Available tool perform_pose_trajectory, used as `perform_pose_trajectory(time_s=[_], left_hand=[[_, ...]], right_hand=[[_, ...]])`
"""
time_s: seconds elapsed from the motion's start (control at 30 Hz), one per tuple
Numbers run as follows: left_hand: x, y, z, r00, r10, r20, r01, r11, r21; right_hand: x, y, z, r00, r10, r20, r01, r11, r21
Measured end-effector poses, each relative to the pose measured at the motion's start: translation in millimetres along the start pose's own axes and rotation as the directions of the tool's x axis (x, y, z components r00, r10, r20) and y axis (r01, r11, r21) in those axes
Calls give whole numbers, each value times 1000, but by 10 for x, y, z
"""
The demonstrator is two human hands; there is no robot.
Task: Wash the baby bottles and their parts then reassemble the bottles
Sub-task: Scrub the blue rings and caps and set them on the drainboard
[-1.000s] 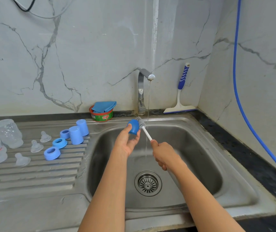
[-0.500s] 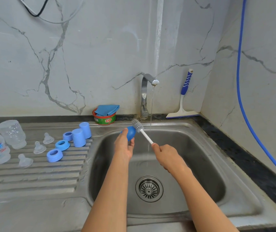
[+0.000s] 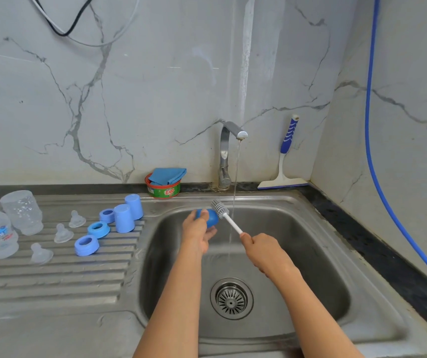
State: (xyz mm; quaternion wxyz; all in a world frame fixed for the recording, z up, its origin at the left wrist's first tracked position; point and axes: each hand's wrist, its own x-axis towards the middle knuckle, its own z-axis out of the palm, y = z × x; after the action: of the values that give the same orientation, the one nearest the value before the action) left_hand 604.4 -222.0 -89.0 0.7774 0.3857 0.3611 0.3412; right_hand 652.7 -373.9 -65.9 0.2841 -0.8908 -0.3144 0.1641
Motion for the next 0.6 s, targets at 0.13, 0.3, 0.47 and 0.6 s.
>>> perform_pose_trajectory(time_s=[0.13,0.3,0.47,0.6], left_hand=[[-72,-87,93,992,-5,126,-14,989,150],[18,-118,78,992,124,29,-126,990,65],[29,-135,72,980,196,22,-196,960,198],[5,-135,112,972,211,101,-227,955,189]], right_hand=[[31,-14,54,996,-41,-79,40,999,-13],[19,-56,103,994,-63,-94,57,996,-63],[33,-52,115,989,-35,-146,31,999,-32],[49,-59,81,989,-23,-146,31,998,55]])
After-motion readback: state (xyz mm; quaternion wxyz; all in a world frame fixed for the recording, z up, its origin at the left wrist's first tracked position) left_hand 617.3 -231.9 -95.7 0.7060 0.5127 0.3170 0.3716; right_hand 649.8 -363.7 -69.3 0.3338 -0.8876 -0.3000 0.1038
